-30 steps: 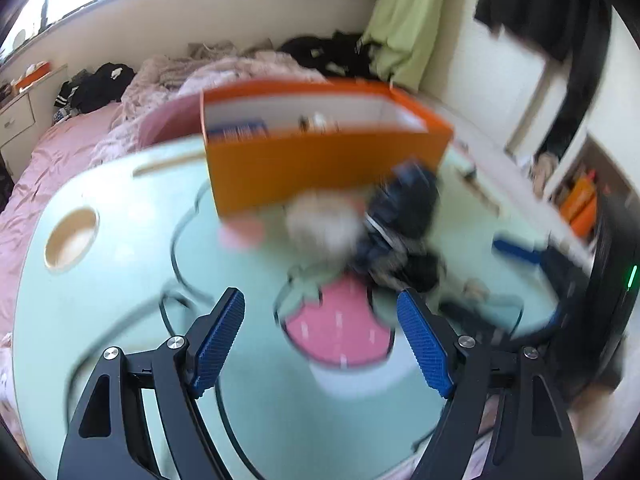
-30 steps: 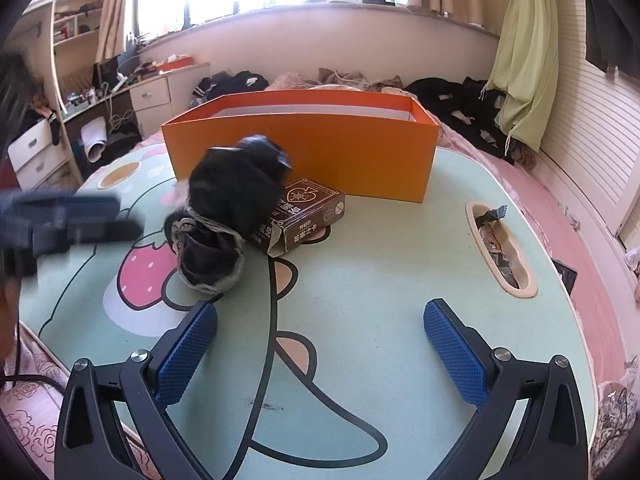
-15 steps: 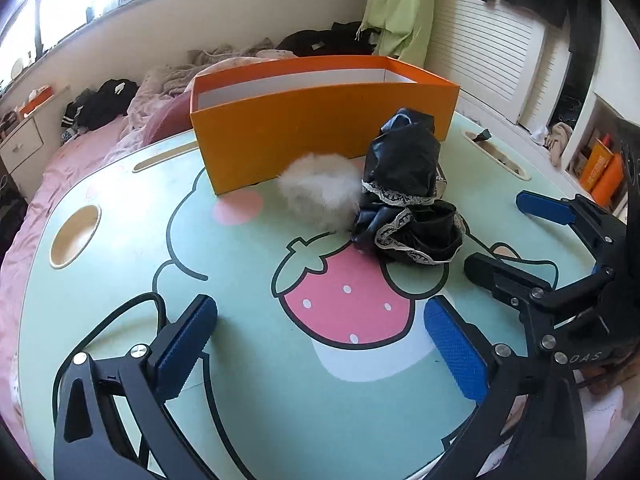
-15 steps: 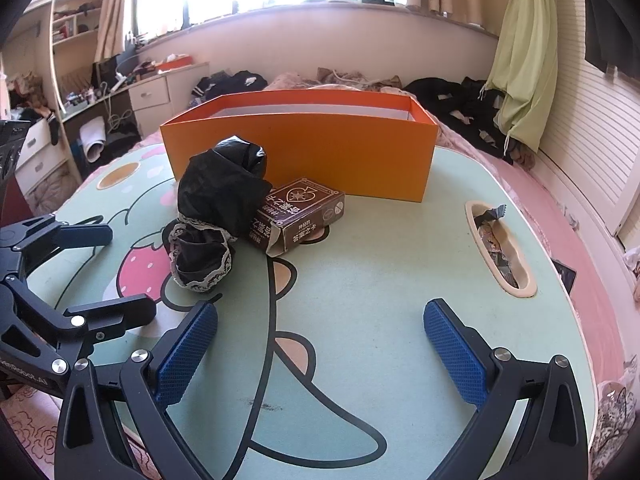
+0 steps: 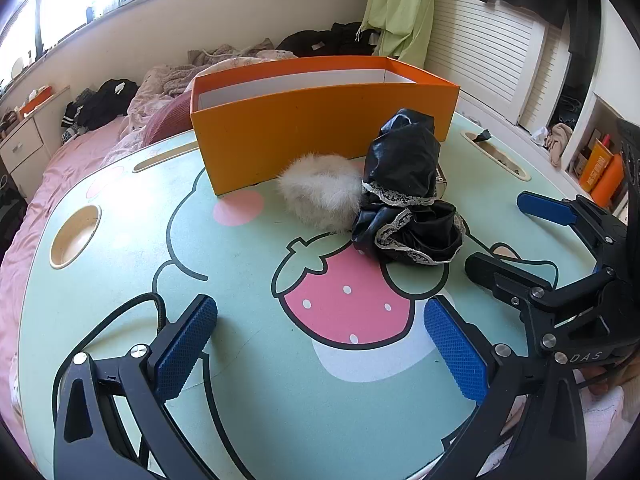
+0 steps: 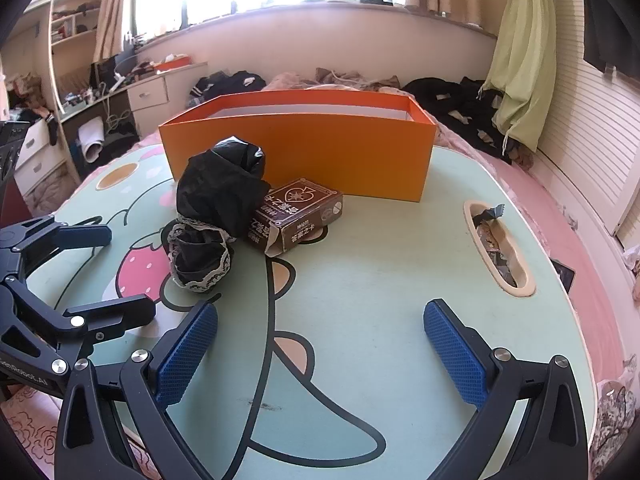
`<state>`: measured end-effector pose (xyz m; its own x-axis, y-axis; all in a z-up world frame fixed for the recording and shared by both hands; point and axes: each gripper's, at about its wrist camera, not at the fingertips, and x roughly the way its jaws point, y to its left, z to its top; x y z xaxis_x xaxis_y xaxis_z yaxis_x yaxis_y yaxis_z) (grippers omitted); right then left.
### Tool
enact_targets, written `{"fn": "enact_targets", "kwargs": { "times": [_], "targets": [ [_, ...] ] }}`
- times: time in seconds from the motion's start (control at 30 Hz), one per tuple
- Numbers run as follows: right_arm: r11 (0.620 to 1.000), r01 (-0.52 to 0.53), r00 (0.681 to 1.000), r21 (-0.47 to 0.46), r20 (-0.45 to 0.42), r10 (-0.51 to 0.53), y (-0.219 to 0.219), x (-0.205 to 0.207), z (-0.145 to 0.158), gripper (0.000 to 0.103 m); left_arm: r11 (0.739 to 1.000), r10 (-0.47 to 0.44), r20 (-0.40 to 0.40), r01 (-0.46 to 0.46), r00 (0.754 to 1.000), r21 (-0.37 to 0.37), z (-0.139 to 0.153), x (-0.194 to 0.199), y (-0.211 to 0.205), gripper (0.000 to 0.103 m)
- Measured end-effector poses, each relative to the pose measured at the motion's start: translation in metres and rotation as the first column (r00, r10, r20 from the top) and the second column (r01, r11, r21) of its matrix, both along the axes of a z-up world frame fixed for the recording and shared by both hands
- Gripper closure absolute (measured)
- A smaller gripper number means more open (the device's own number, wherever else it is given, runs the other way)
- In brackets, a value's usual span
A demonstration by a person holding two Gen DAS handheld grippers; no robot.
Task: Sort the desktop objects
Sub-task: 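Move the right gripper over the orange box, then grasp the white figurine keychain with the right gripper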
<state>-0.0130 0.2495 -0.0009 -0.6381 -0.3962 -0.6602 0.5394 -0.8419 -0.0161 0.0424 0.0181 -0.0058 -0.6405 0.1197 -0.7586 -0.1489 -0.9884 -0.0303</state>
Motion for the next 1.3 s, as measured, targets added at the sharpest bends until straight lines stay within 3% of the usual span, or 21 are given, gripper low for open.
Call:
{"fn": "enact_targets", "kwargs": {
  "times": [0.1,0.23,0.3,0.33,0.4,0.53,0.67,0.77,0.97,1.03,1.1,1.2,1.3],
  "targets": [
    [0.999,-0.004,1.000,-0.034,-0.003,0.004,0.005,0.005,0.004,0.001,1.000,0.000,0.001,0.000,1.000,0.003,0.001,-0.002,0.001,0.000],
    [0.988,-0.005,0.999,-0.152,-0.035,-0.001,0.017,0.002,0.032,0.010,1.000,0.001,0.001,-0.001,1.000,0.002,0.001,-0.002,0.002,0.000],
    [0.977,-0.003,1.000,-0.212,-0.016,0.000,0.017,-0.011,0.051,0.026,1.000,0.001,0.000,-0.001,1.000,0.002,0.001,-0.001,0.001,0.000],
    [0.973,-0.009,1.000,-0.232,0.006,0.011,0.012,-0.024,0.063,0.039,1.000,0.001,0.000,-0.001,1.000,0.002,0.001,-0.001,0.001,0.000],
    [0.972,-0.012,0.998,-0.233,0.054,0.025,-0.002,-0.053,0.082,0.050,1.000,0.001,0.001,-0.001,1.000,0.003,0.001,-0.001,0.001,0.000],
    [0.987,0.005,0.983,-0.161,0.184,0.025,-0.050,-0.116,0.101,0.055,1.000,0.001,0.000,-0.001,1.000,0.002,0.001,-0.001,0.001,0.000],
    [0.997,0.032,0.927,-0.071,0.375,-0.003,-0.095,-0.179,0.080,0.055,1.000,0.001,-0.001,-0.001,1.000,0.003,0.001,-0.001,0.001,0.000],
    [0.998,0.057,0.898,0.020,0.437,-0.060,-0.118,-0.209,0.061,0.055,1.000,0.000,-0.003,0.000,1.000,0.004,0.002,-0.001,0.001,0.000],
    [0.989,0.090,0.856,0.118,0.498,-0.138,-0.130,-0.227,0.027,0.055,1.000,-0.001,-0.004,0.001,1.000,0.007,0.002,0.000,0.002,0.000],
    [0.988,0.067,0.879,0.139,0.461,-0.124,-0.131,-0.223,0.028,0.059,1.000,-0.002,-0.004,0.002,1.000,0.008,0.002,0.000,0.003,0.000],
    [0.989,0.063,0.882,0.135,0.457,-0.118,-0.130,-0.224,0.028,0.060,1.000,0.000,-0.005,0.000,1.000,0.009,0.002,0.000,0.003,0.000],
    [0.997,0.072,0.890,0.011,0.450,-0.069,-0.115,-0.217,0.039,0.060,1.000,-0.001,-0.004,0.001,1.000,0.009,0.002,0.000,0.002,0.000],
    [0.991,0.052,0.959,-0.122,0.284,-0.015,-0.090,-0.188,0.080,0.060,1.000,0.000,-0.004,0.001,1.000,0.009,0.002,0.000,0.002,0.000]
  ]
}}
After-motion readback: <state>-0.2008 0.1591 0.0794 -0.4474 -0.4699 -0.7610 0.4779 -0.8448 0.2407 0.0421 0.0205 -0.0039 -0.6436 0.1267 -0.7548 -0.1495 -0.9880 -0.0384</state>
